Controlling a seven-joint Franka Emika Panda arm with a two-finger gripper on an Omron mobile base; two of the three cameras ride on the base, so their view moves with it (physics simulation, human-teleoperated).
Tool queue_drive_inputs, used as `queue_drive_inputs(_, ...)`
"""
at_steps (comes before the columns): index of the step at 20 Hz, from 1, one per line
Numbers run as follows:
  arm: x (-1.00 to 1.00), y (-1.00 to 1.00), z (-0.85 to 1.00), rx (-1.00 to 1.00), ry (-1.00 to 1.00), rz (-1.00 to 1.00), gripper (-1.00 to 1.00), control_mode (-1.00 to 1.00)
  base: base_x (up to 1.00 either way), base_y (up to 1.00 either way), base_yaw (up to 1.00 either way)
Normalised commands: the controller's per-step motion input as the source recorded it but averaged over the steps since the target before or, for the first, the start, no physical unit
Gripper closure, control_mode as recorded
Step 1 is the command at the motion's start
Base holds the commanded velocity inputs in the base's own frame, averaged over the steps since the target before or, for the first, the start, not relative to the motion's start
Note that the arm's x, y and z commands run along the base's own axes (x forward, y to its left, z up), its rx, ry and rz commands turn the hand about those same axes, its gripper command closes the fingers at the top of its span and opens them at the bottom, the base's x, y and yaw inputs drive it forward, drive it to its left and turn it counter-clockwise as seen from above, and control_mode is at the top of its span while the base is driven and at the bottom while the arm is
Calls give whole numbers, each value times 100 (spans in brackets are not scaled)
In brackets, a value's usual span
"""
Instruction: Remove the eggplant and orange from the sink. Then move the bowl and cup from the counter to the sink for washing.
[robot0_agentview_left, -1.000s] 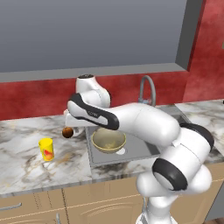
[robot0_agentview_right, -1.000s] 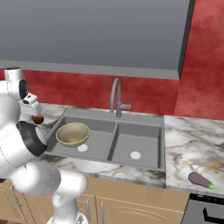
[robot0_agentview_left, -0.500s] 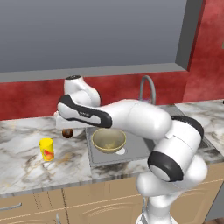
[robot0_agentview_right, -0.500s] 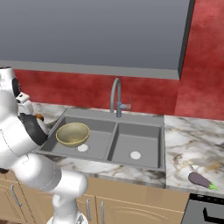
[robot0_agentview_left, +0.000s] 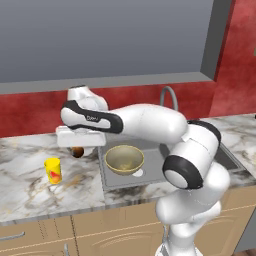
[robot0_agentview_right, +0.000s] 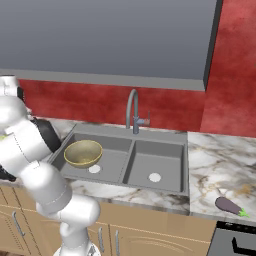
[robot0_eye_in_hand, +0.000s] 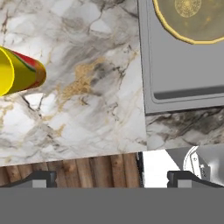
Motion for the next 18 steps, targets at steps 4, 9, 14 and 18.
queue_drive_inputs(4,6,19,-4,0,6,0,-100,-100,0,0,0)
queue_drive_inputs(9,2,15,-1,0,0,0,-100,-100,0,0,0)
queue_drive_inputs(14,0,11,0,-1,0,-2,-100,-100,0,0,0)
queue_drive_inputs(18,2,5,-1,0,0,-5,-100,-100,0,0,0)
